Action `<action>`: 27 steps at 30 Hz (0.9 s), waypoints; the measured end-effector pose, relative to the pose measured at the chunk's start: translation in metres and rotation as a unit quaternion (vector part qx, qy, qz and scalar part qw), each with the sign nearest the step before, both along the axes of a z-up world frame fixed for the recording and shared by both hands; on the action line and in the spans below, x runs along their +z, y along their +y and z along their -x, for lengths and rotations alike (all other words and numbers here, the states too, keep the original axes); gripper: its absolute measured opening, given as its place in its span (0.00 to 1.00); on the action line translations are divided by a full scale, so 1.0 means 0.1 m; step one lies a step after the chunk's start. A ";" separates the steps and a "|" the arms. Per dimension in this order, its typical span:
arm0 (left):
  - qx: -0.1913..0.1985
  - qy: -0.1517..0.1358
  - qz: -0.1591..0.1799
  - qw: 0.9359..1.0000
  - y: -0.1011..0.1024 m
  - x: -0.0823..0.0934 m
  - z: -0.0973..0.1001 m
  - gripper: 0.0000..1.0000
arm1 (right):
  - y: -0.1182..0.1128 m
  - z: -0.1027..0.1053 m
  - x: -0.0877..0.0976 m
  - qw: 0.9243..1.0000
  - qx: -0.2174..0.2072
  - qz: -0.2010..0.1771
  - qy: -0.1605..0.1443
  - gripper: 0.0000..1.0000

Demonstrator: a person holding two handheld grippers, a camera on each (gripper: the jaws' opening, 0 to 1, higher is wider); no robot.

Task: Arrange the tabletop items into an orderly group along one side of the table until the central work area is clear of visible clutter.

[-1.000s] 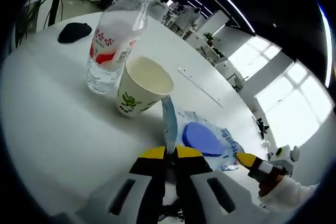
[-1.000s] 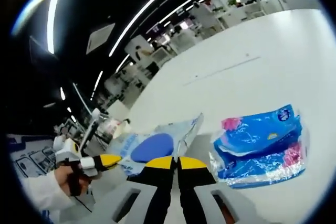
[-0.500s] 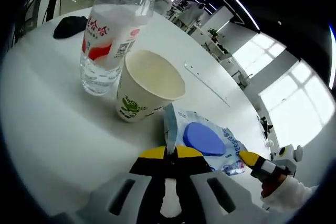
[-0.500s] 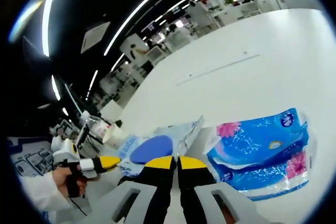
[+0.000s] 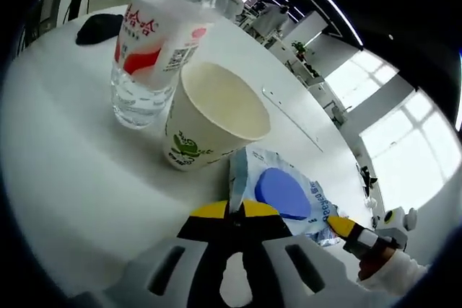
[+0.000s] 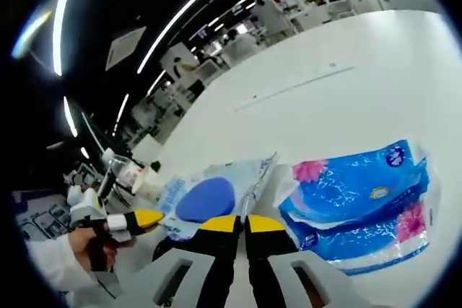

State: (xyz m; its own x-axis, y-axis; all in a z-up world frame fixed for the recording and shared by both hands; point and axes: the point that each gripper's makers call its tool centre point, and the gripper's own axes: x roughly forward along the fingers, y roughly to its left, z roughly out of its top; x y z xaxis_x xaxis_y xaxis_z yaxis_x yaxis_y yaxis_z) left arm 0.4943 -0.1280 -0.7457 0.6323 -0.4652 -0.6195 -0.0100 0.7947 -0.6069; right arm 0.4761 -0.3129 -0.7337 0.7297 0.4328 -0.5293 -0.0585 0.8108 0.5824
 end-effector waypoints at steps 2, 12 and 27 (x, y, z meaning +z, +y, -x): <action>0.002 -0.001 -0.003 1.000 0.01 -0.01 0.00 0.02 | 0.00 0.00 -0.01 1.000 0.001 0.004 -0.001 0.01; 0.023 -0.006 -0.004 1.000 0.11 -0.01 0.05 0.06 | 0.00 0.07 0.06 1.000 -0.006 0.022 -0.010 0.18; -0.002 -0.110 -0.036 0.993 0.16 0.41 0.23 0.75 | 0.03 0.32 0.38 0.996 -0.027 -0.060 -0.063 0.61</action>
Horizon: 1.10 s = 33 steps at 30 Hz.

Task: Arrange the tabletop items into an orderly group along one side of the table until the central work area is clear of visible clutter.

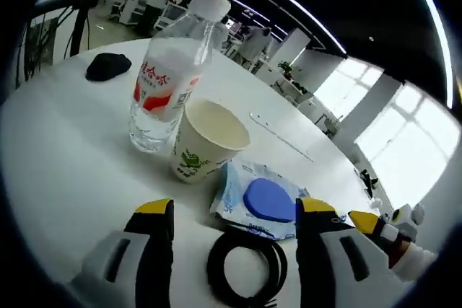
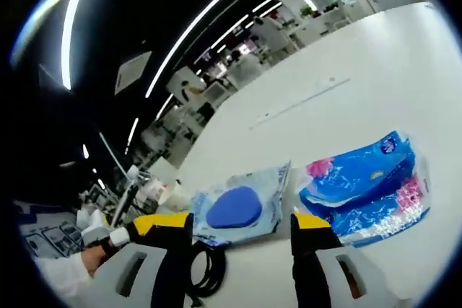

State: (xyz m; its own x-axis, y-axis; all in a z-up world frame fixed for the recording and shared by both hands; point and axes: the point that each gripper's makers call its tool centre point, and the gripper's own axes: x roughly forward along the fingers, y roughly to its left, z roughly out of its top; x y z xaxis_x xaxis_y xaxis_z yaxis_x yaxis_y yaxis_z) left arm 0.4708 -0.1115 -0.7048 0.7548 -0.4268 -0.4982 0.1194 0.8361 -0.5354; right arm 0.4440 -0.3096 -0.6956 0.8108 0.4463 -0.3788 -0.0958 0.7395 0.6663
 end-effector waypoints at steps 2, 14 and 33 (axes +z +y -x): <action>-0.005 -0.001 -0.007 1.000 0.01 0.03 0.06 0.79 | -0.02 0.05 0.05 1.000 0.003 0.007 -0.010 0.63; -0.034 -0.037 -0.060 0.997 0.19 0.25 0.37 0.94 | -0.31 0.35 0.32 0.998 0.014 0.027 -0.052 0.82; -0.081 -0.102 -0.123 0.984 0.68 0.68 0.83 1.00 | -0.68 0.93 0.23 0.996 0.029 0.071 -0.039 0.90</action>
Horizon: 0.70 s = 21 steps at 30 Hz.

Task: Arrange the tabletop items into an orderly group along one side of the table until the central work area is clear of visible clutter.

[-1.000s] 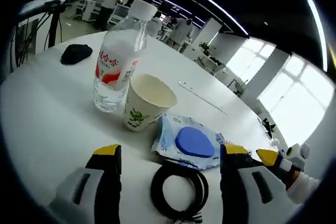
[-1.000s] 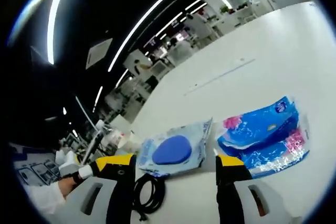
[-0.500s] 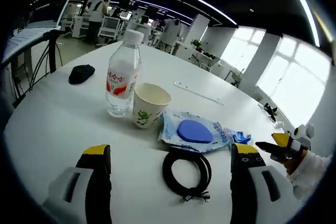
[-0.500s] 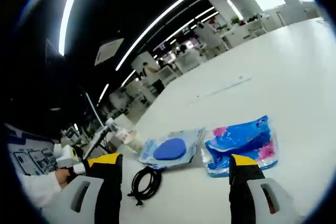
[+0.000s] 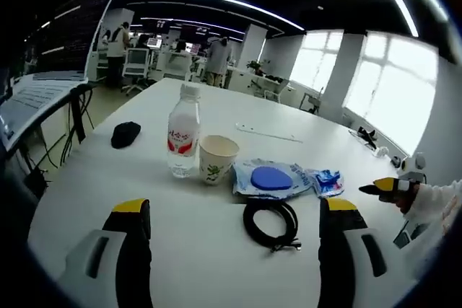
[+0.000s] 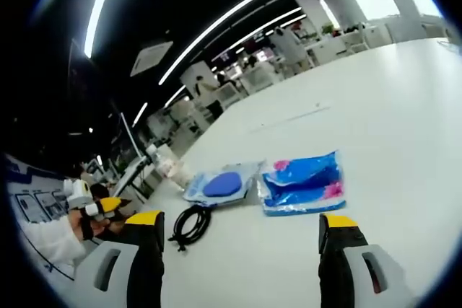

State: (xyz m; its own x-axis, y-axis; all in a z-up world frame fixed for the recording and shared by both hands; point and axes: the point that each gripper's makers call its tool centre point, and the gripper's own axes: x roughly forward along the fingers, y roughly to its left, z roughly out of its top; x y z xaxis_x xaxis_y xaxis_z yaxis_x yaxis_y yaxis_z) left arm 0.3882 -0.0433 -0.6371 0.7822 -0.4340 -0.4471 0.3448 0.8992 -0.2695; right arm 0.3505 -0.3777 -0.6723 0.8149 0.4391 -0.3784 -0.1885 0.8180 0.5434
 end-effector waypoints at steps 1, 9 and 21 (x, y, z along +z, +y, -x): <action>0.005 0.003 -0.009 1.000 0.05 -0.01 0.04 1.00 | -0.02 0.02 -0.01 1.000 -0.004 0.001 0.003 0.91; 0.008 -0.038 -0.048 0.998 0.22 0.15 0.24 1.00 | -0.14 0.14 -0.01 1.000 -0.027 -0.003 0.013 0.91; -0.009 -0.078 -0.042 0.996 0.17 0.26 0.44 1.00 | -0.16 0.23 -0.04 0.999 -0.040 -0.015 0.025 0.89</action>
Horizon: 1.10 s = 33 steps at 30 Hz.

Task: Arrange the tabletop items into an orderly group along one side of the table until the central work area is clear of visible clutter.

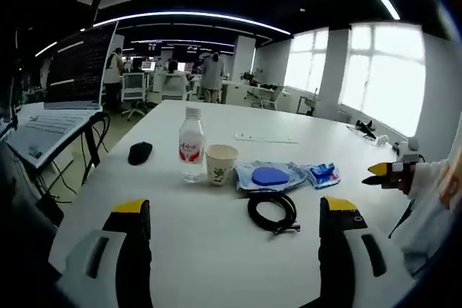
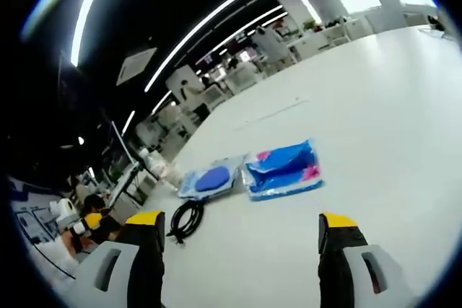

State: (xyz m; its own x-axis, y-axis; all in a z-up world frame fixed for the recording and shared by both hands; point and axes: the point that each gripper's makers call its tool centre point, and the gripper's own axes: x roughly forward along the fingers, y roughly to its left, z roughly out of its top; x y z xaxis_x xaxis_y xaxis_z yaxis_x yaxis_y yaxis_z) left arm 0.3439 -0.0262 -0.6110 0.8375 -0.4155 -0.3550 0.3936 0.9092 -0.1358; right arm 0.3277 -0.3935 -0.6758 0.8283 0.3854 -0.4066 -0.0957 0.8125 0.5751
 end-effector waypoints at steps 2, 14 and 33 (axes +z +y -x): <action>0.006 0.000 -0.024 1.000 0.05 -0.05 0.02 1.00 | 0.01 0.00 0.00 1.000 0.000 0.001 0.000 0.89; 0.013 0.001 -0.014 1.000 0.12 -0.31 0.25 1.00 | 0.83 -0.15 0.22 0.959 0.225 0.153 -0.075 0.79; -0.006 -0.006 -0.033 0.999 0.09 -0.38 0.28 0.98 | 2.04 -0.38 -0.02 0.872 0.427 0.221 -0.089 0.72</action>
State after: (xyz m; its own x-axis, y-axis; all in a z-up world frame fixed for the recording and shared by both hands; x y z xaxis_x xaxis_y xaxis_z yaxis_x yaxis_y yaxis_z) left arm 0.3164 -0.0176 -0.6488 0.8366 -0.4023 -0.3718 0.4063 0.9109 -0.0715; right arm 0.3662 -0.1890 -0.6777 0.3820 0.7305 -0.5661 -0.8303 0.5403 0.1370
